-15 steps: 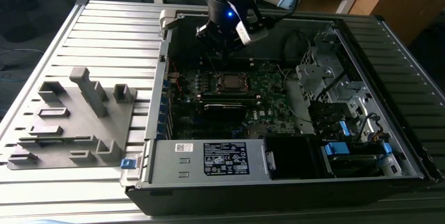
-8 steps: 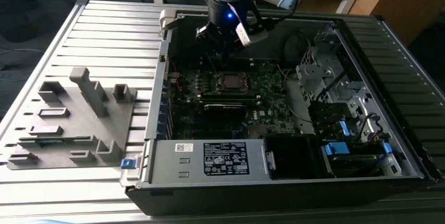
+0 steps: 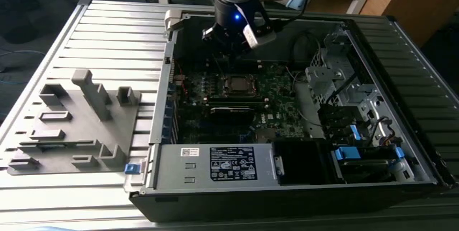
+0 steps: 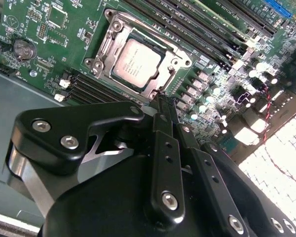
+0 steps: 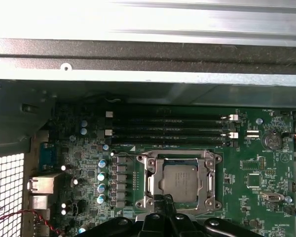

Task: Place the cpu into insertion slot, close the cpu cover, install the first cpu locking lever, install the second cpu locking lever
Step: 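Close the cpu cover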

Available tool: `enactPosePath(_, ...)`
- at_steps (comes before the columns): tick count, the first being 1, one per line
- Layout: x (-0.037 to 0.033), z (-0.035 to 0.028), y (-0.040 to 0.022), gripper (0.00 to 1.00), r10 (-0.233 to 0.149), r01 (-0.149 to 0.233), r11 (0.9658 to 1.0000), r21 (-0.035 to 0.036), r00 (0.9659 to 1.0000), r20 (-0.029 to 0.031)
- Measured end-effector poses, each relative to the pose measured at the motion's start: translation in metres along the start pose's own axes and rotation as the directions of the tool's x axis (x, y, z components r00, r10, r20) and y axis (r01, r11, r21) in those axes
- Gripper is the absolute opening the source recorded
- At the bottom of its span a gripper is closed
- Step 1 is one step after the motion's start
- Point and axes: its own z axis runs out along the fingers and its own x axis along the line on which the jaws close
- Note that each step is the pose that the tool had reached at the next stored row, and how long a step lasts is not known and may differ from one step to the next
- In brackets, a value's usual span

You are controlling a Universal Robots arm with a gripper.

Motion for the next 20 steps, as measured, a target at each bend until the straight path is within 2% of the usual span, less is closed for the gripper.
enactPosePath(7, 0.0000, 0.0003, 0.0000, 0.11, 0.000, 0.000, 1.0000, 0.0002, 1.0000, -0.0001)
enactPosePath(17, 0.0003, 0.0070, -0.0004, 0.11, 0.000, 0.000, 1.0000, 0.0001, 1.0000, 0.0000)
enactPosePath(20, 0.0004, 0.0070, -0.0004, 0.11, 0.000, 0.000, 1.0000, 0.0003, 1.0000, -0.0002)
